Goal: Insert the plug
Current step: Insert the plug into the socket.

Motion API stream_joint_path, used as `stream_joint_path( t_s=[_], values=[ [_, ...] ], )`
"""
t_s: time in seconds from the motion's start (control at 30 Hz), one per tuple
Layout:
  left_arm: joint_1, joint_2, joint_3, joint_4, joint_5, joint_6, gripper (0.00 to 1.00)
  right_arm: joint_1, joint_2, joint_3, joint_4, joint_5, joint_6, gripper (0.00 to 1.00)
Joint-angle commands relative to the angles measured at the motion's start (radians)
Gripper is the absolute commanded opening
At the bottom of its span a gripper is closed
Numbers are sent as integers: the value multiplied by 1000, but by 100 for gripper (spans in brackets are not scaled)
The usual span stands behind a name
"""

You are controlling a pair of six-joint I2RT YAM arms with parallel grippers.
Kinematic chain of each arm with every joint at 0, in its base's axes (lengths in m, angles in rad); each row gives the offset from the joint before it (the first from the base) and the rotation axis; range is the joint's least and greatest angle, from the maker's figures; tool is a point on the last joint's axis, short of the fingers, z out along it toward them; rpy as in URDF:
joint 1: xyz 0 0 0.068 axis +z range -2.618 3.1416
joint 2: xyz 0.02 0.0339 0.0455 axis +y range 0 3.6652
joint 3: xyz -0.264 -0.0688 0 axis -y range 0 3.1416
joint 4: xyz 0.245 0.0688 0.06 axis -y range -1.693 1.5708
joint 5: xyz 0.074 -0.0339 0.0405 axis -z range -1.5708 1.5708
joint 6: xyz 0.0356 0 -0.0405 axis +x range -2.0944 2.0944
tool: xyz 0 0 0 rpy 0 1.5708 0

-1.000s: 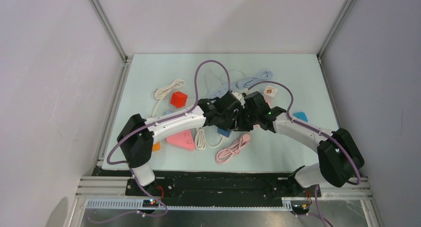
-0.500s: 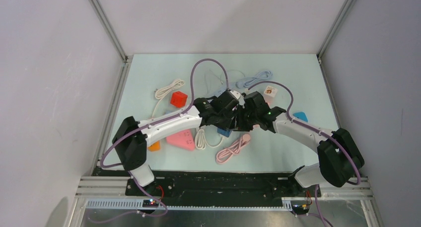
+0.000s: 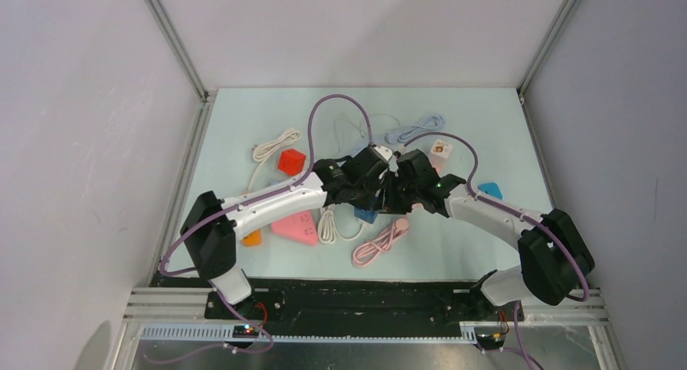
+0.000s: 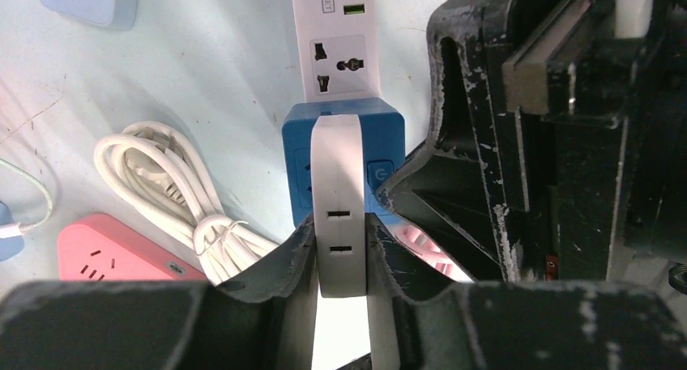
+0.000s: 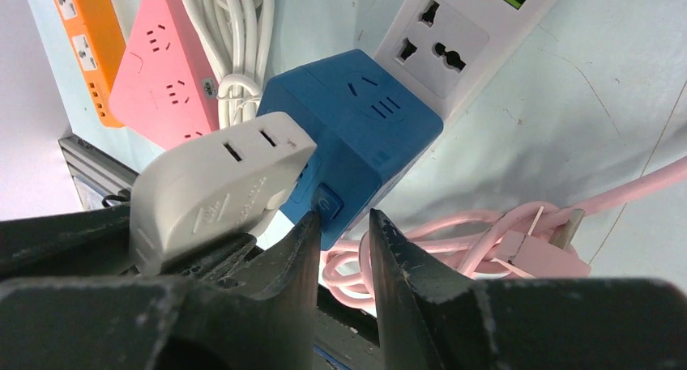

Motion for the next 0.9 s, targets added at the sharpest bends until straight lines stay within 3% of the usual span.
stream_joint_path(
  t_s=[0.0,0.03,0.1,0.87],
  values=[
    [-8,-7,26,11,15,1,24,14,30,-3,-54,64,-10,32],
    [-10,-7,23,12,15,14,13,14,30,-3,-53,64,-10,32],
    [-15,-7,10,11,3,30,2,14,29,-3,-55,64,-10,32],
    [-61,74,-84,9,-112,-48,0,15,47,-3,-60,65,13,32]
  ],
)
